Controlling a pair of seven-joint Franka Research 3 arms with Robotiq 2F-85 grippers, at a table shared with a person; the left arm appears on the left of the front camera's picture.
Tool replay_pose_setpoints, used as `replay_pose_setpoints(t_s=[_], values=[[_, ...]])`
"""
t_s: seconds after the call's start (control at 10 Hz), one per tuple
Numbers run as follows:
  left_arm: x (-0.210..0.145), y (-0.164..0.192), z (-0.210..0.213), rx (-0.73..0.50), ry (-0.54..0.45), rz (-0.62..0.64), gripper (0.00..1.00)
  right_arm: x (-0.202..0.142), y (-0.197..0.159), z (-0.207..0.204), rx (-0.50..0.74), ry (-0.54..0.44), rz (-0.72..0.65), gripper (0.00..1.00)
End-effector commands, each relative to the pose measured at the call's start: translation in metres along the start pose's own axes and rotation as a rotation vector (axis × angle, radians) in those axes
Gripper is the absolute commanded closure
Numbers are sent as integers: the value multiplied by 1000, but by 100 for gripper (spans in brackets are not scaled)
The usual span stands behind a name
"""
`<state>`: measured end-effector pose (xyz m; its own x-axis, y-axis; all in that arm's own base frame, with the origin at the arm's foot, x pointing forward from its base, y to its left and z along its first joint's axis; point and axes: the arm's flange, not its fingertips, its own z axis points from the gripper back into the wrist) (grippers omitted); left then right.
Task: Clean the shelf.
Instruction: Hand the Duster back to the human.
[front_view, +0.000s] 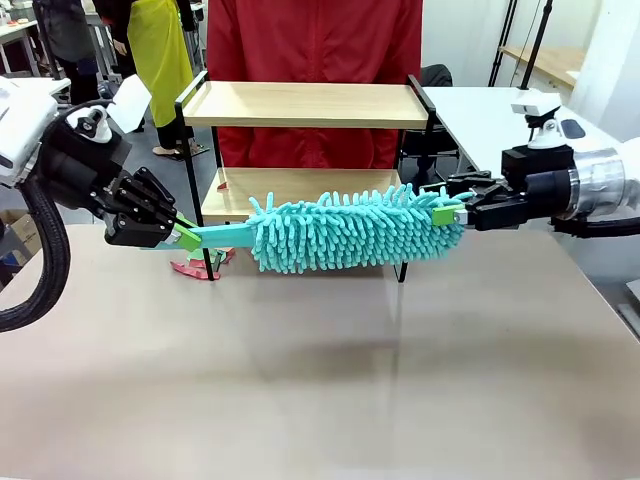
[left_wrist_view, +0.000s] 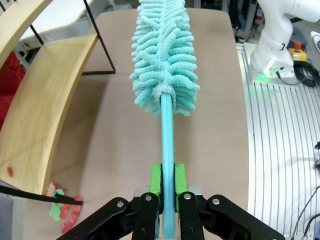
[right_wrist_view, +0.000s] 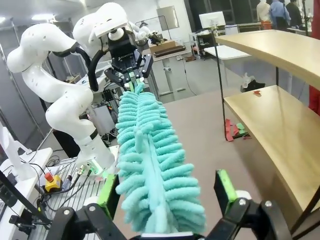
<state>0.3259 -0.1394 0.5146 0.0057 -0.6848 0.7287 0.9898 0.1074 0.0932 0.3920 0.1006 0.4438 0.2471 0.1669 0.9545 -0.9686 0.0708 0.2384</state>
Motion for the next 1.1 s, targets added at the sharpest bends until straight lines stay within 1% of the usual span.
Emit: replay_pose_setpoints(t_s=[0.0,0.2,0.5,0.8,0.9,1.0], values=[[2,0,1,1,-21,-4,87,-21,15,-14,3,-53,-2,0],[2,0,1,1,-21,-4,87,-35,15,-19,24,-53,-29,0],[2,0,1,1,-21,-4,87,-45,17,-21,41,-65,-35,0],[2,0,1,1,-21,-4,87,-48,15,-23,55,-82,-34,0],[2,0,1,1,-21,-4,87,-47,15,-23,61,-79,-29,60],[2,0,1,1,-21,-4,87,-47,15,-24,77,-71,-29,60]])
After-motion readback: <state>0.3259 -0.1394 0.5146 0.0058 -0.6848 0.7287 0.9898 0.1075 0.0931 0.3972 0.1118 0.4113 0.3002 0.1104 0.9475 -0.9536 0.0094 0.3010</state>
